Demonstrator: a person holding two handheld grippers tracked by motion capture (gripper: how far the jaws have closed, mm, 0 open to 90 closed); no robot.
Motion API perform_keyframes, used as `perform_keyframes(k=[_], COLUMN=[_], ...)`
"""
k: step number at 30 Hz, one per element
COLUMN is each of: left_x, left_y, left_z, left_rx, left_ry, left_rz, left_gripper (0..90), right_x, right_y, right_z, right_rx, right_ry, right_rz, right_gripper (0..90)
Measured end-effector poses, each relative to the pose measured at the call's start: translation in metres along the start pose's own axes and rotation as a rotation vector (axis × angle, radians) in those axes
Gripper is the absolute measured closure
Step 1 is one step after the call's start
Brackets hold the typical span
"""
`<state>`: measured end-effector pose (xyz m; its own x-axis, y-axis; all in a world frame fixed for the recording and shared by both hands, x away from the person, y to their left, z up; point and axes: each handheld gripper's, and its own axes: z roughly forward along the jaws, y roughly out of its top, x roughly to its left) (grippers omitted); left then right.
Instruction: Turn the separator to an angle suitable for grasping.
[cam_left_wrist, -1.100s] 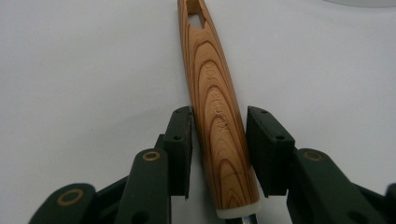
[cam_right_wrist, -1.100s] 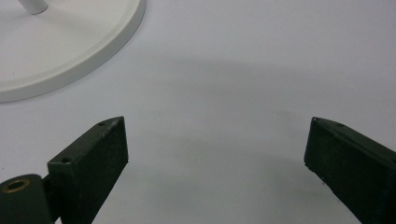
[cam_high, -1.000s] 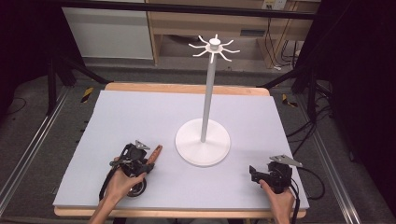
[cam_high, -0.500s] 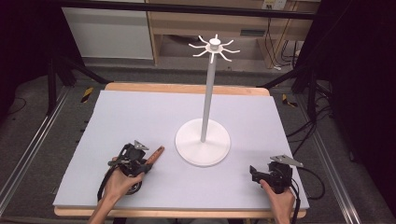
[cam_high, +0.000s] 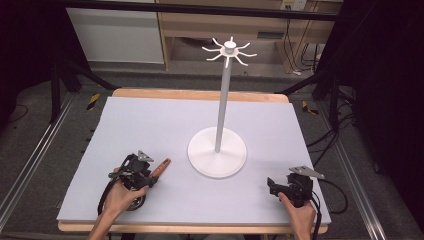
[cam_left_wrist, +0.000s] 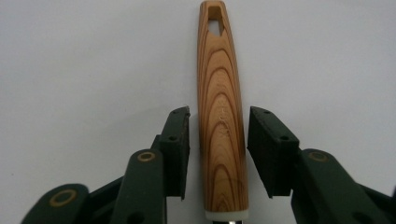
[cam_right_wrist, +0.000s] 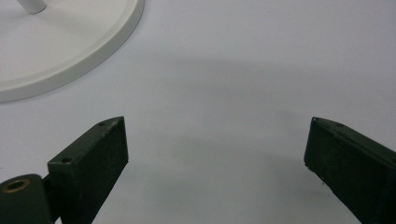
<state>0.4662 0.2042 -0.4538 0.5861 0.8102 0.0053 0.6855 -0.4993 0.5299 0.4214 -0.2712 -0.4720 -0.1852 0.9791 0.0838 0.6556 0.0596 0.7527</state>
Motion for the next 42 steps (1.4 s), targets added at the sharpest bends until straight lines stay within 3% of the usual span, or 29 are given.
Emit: perform_keyframes(k=[4,6,10,18,20,24,42], left_x=[0.0,-0.001,-0.002,-0.001,0.002,0.003,0.0], left_y=[0.008,0.015,0.024,0.033,0.034,0.036,0.038], left_z=[-0.002,-0.001,0.004,0.013,0.017,0.018,0.022], left_rx=[-0.005,0.011,0.036,0.061,0.081,0.092,0.121], left_ry=[0.005,0.008,0.011,0.013,-0.009,-0.015,0.002], left_rz=[0.022,0.052,0.073,0.076,0.07,0.071,0.067], left_gripper=[55.2,54.4,55.4,60.1,61.5,64.5,63.6], right_x=[0.0,-0.001,-0.001,-0.001,-0.001,-0.002,0.0], right_y=[0.0,0.0,0.0,0.0,0.001,0.001,0.001], right_z=[0.0,0.0,0.0,0.001,0.001,0.001,0.002], right_rx=[-0.001,0.0,0.002,0.005,0.006,0.008,0.014], right_ry=[0.002,0.004,0.004,0.005,0.005,0.007,0.012], right_rz=[0.001,0.0,-0.005,-0.003,0.0,-0.003,-0.006], right_gripper=[6.7,6.7,6.7,6.7,6.7,6.7,6.6])
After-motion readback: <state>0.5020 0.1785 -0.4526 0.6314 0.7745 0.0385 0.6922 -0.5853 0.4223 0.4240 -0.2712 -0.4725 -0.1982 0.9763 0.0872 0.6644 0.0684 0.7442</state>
